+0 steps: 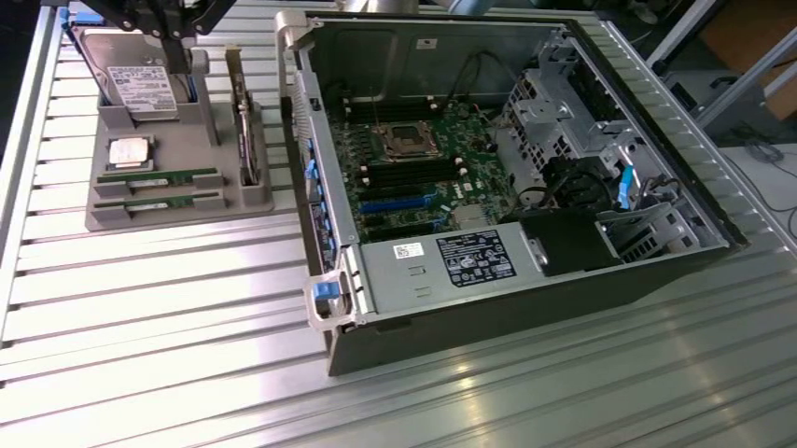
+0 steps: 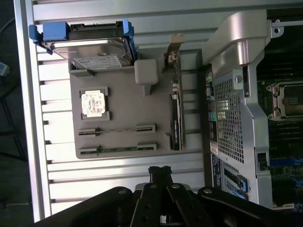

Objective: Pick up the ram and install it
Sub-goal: 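Reach for the ram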

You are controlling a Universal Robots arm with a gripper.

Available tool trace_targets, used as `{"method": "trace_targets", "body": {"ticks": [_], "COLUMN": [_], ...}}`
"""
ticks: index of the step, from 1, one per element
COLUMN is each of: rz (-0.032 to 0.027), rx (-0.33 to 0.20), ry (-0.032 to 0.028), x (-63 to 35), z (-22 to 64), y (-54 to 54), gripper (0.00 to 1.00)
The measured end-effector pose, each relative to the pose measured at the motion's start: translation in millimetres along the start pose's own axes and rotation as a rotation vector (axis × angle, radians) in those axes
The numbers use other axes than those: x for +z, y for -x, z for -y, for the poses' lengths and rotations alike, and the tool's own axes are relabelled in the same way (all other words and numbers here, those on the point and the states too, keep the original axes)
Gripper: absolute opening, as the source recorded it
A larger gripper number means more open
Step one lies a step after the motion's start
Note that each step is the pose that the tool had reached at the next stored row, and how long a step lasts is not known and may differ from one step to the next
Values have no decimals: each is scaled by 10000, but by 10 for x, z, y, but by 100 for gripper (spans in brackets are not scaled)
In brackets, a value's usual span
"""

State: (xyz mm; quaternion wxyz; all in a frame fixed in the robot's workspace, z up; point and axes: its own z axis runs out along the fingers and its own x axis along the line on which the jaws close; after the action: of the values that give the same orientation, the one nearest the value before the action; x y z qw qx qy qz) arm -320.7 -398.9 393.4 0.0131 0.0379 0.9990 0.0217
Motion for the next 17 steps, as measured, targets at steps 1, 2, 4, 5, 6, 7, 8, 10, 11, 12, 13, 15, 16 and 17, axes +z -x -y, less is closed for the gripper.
{"method": "trace_targets", "body": {"ticks": [1,2,4,5,6,7,8,10,11,12,13,15,16,17], "rz": [0,1,1,1,1,1,1,1,1,1,1,1,1,1], "rx": [-1,0,0,0,0,0,-1,-1,0,0,0,0,0,0], "ry": [0,0,1,0,1,0,1,1,1,0,1,0,0,0], "x": [0,0,-1,-2,-2,-2,-2,-3,-4,-4,-4,-5,-5,-5], "z": [1,2,5,5,6,7,8,10,11,11,12,14,15,16], "y": [-14,-27,-58,-71,-83,-95,-108,-132,-144,-154,-161,-191,-198,-205], "gripper": [11,11,11,11,11,11,11,11,11,11,11,11,11,11]}}
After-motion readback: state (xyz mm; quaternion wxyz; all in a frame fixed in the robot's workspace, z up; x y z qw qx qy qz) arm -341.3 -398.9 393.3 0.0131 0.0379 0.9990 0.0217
